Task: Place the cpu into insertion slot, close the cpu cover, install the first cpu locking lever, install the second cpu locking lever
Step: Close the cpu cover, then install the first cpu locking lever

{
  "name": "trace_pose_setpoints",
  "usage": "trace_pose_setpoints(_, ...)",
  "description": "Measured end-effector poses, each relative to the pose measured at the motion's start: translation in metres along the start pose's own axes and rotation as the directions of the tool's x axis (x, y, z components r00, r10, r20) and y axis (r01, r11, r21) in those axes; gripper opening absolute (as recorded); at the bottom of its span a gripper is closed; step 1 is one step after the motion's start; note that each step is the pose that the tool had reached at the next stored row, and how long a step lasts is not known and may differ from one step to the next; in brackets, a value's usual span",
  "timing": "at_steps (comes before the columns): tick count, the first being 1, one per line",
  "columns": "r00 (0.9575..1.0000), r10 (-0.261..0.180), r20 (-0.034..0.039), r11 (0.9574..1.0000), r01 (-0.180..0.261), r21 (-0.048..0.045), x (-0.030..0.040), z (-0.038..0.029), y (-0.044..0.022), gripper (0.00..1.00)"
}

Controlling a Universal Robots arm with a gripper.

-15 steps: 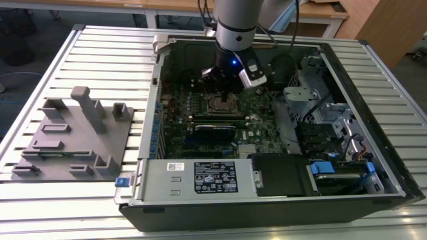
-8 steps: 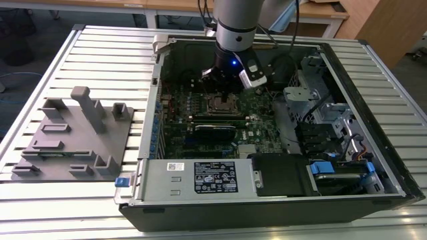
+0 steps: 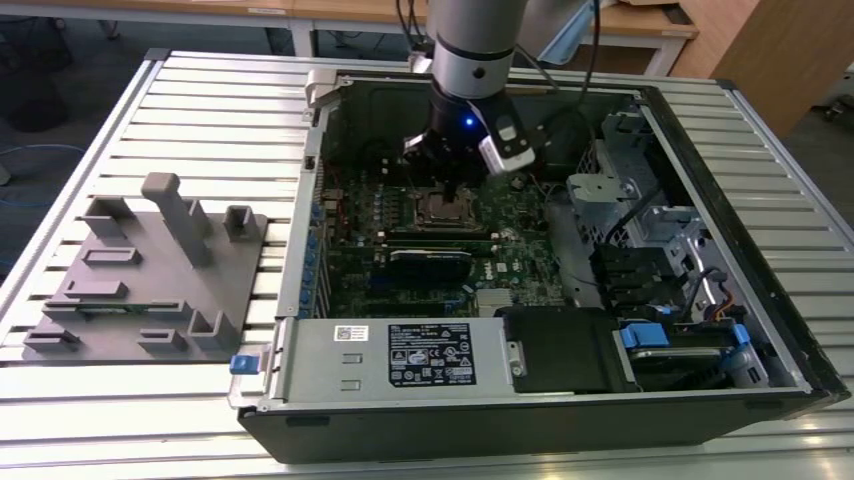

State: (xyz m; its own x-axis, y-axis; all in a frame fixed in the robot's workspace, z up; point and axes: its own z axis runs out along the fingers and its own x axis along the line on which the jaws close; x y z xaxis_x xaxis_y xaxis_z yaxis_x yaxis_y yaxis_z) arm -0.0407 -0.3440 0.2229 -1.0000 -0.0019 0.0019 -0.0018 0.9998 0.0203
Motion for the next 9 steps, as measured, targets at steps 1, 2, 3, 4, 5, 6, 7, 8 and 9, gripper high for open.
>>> trace_pose_setpoints(1,1.0,0.0,0.0,1.0,0.0,0.0,0.0,-0.0005,0.0,0.1)
trace_pose_setpoints(2,1.0,0.0,0.0001,1.0,0.0,-0.0002,0.0,-0.0006,0.0001,0.1)
trace_pose_setpoints(3,1.0,0.0,0.0,1.0,0.0,0.0,0.0,-0.0014,0.0,0.1)
trace_pose_setpoints(4,1.0,0.0,0.0,1.0,0.0,-0.0001,0.0,-0.002,0.0001,0.1)
trace_pose_setpoints(5,1.0,0.0,0.0,1.0,0.0,0.0,0.0,-0.002,0.0001,0.1)
trace_pose_setpoints(6,1.0,0.0,0.0,1.0,0.0,0.0,0.0,-0.002,0.0001,0.1)
trace_pose_setpoints(7,1.0,0.0,0.0,1.0,0.0,0.0,0.0,-0.0021,0.0001,0.1)
trace_pose_setpoints(8,1.0,0.0,0.0,1.0,0.0,-0.0001,0.0,-0.0021,0.0001,0.1)
trace_pose_setpoints(9,1.0,0.0,0.0,1.0,0.0,0.0,0.0,-0.0021,0.0001,0.1)
